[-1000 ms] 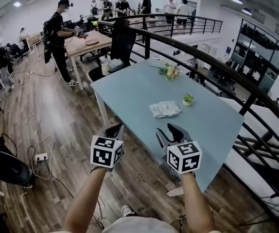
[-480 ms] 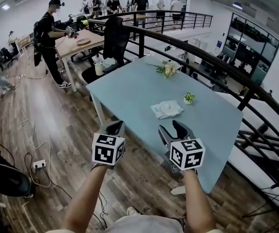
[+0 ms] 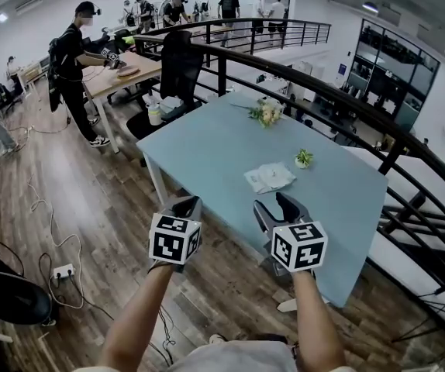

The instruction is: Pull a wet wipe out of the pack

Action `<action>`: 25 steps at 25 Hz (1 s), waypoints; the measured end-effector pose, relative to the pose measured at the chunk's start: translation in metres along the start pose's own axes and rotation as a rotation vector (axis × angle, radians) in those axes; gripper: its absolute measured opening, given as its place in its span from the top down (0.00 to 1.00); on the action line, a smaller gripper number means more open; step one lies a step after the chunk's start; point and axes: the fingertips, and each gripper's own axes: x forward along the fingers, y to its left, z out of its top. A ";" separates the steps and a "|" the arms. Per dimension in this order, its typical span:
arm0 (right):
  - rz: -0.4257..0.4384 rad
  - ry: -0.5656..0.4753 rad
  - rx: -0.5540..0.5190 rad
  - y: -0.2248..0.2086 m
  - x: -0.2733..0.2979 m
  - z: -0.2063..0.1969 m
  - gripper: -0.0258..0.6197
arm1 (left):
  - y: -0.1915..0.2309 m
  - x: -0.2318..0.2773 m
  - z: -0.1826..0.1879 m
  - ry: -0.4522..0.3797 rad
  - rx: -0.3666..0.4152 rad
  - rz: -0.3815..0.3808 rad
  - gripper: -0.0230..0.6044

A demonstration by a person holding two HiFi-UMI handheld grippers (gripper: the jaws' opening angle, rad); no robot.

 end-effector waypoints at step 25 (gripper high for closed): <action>-0.059 -0.003 0.032 -0.064 0.043 -0.012 0.61 | -0.015 0.085 0.010 0.016 0.058 -0.075 0.97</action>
